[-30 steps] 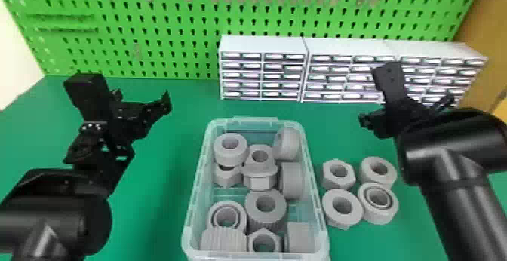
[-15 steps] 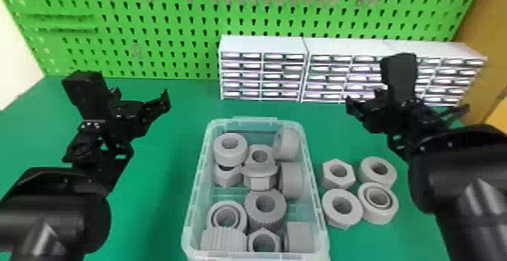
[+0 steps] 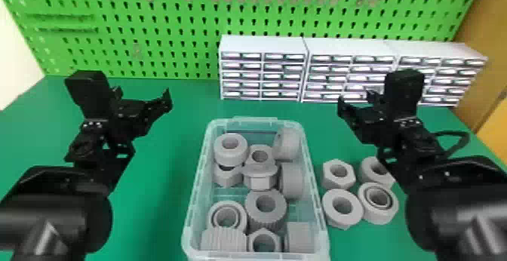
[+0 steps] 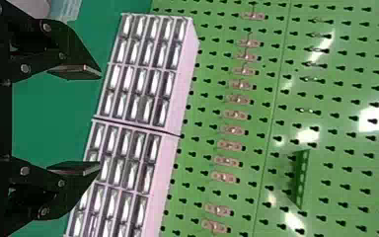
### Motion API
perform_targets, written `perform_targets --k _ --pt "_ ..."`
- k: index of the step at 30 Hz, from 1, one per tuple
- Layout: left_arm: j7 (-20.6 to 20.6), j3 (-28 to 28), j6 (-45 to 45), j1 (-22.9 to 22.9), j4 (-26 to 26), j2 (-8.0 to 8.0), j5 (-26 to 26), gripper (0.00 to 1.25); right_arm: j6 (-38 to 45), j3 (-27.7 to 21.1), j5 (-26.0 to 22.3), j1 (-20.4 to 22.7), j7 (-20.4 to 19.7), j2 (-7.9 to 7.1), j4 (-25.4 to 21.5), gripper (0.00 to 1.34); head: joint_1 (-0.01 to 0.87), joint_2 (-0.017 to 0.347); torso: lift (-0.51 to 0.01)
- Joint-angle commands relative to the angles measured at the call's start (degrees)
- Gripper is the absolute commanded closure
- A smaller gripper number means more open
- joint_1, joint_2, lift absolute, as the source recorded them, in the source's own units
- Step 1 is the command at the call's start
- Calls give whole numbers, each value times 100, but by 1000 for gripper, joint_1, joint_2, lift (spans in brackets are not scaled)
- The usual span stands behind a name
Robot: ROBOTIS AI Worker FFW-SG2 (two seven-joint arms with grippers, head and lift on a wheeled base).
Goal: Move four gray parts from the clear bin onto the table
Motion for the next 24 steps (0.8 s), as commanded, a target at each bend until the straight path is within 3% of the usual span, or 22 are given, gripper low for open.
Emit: perform_targets --k 1,9,15,24 --pt "0 -37 -2 -5 9 -6 -11 107 -177 60 248 139 -199 -12 -174 578 687 26 -50" --pt "0 -116 -54 -48 79 -6 -11 107 -739 -63 424 420 -612 67 -174 572 687 26 -50" --pt "0 -134 -72 -48 79 -6 -11 107 -871 -256 336 535 -612 154 -113 570 687 26 -50" --pt "0 -134 -72 -57 79 -6 -20 107 -669 -458 -77 543 -577 137 -16 530 687 26 -50"
